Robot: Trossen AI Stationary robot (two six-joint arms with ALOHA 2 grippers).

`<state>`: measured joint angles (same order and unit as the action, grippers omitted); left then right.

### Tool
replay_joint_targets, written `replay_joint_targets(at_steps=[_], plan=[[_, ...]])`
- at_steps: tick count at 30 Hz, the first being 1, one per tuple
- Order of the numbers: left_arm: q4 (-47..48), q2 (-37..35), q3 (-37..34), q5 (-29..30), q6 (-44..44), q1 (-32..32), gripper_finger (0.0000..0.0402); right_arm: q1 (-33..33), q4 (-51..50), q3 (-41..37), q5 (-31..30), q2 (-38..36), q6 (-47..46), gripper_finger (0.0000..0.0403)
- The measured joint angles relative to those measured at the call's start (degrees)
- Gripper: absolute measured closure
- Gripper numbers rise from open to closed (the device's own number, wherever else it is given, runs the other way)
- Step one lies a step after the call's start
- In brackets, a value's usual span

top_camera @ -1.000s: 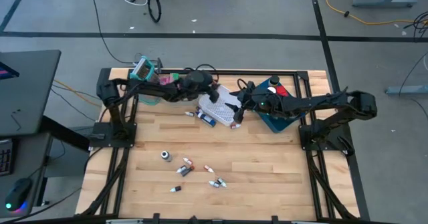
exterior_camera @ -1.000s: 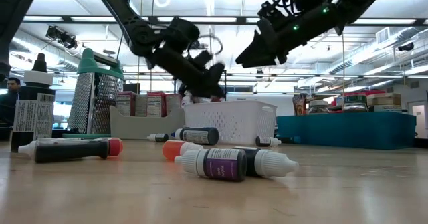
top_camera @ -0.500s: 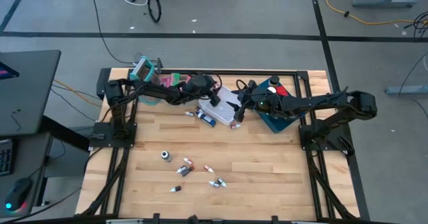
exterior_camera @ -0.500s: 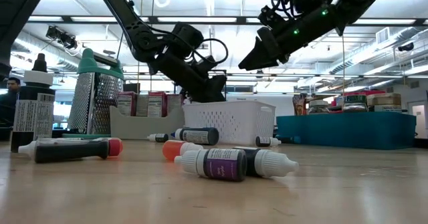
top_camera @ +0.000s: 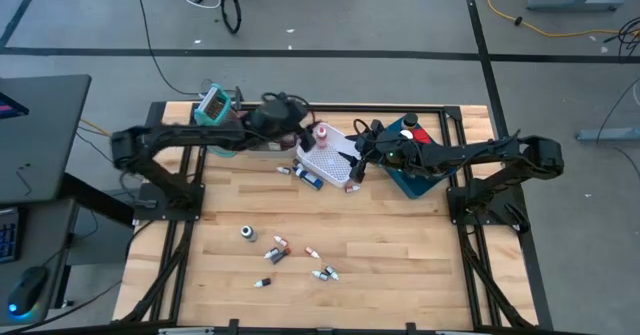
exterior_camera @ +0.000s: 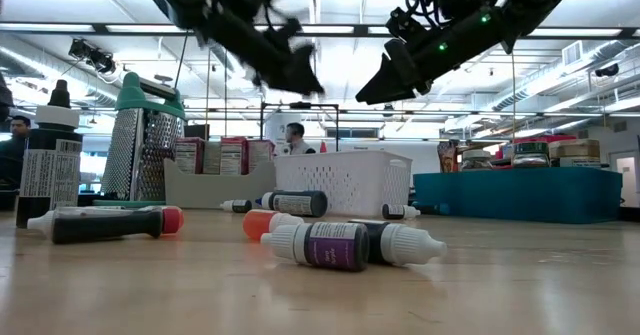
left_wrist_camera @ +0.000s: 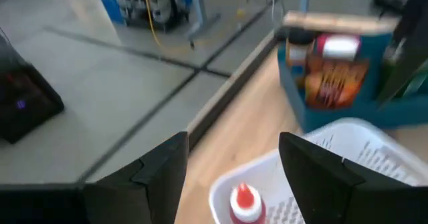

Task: Pick & Place Kitchen Items
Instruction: Put the large blue food coloring bottle into the white bin

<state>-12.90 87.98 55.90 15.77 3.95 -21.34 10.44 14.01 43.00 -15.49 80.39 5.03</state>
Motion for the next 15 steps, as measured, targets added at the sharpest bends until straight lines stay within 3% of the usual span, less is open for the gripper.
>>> replay_joint_targets(at_steps=[8, 15], plan=[[1.2, -14.0, 0.0, 0.3, 7.0, 0.0, 0.0161, 0.0, 0.0, 0.0, 0.0, 0.0, 0.0, 0.0152], [5.2, -16.4, 0.1, -0.1, 6.4, 0.0, 0.0161, 0.0, 0.0, 0.0, 0.0, 0.0, 0.0, 0.0152]])
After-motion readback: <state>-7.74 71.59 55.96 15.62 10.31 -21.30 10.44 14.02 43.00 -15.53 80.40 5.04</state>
